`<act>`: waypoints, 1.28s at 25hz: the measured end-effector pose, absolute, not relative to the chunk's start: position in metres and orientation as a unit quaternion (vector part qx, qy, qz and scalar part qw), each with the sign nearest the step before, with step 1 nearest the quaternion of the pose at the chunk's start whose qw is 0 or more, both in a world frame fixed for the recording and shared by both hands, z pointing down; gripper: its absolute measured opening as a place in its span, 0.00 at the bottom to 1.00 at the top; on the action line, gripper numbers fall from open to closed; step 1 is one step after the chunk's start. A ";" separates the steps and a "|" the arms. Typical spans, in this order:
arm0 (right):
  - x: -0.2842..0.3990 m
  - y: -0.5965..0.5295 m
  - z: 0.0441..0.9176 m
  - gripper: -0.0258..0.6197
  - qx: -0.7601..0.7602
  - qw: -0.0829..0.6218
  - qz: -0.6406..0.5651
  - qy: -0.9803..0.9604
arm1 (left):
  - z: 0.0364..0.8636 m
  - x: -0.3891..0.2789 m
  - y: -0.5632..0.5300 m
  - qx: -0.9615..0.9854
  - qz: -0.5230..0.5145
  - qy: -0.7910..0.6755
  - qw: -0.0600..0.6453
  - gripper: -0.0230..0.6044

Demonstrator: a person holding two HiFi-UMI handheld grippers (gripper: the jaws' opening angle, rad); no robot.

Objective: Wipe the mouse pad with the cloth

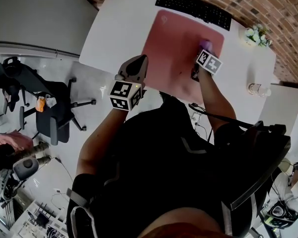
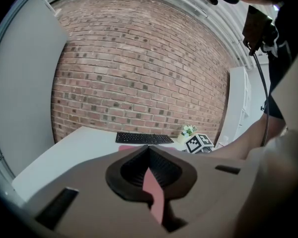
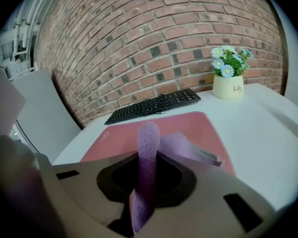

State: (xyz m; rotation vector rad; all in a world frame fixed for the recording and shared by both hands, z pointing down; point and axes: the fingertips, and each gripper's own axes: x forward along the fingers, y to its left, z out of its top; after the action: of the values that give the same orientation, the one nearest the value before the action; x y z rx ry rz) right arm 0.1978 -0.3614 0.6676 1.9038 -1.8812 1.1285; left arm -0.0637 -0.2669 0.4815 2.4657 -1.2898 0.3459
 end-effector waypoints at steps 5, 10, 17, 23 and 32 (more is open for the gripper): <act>0.159 -0.374 0.664 0.14 0.619 0.116 0.397 -0.668 | 0.481 -0.076 -0.263 0.860 0.124 -0.464 0.170 0.04; 0.125 -0.384 0.663 0.14 0.594 0.123 0.399 -0.688 | 0.480 -0.092 -0.259 0.851 0.125 -0.480 0.174 0.04; 0.087 -0.398 0.666 0.14 0.565 0.132 0.398 -0.710 | 0.478 -0.101 -0.254 0.843 0.126 -0.493 0.171 0.04; 0.056 -0.406 0.666 0.14 0.546 0.137 0.399 -0.724 | 0.479 -0.117 -0.249 0.828 0.126 -0.518 0.173 0.04; 0.009 -0.418 0.663 0.14 0.512 0.154 0.393 -0.748 | 0.473 -0.134 -0.239 0.818 0.115 -0.536 0.174 0.04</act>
State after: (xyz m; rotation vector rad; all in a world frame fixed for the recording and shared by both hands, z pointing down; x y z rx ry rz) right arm 0.0087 -0.4176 0.6629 1.4678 -2.1455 1.1255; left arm -0.1341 -0.2391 0.4727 2.3198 -1.5194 0.3254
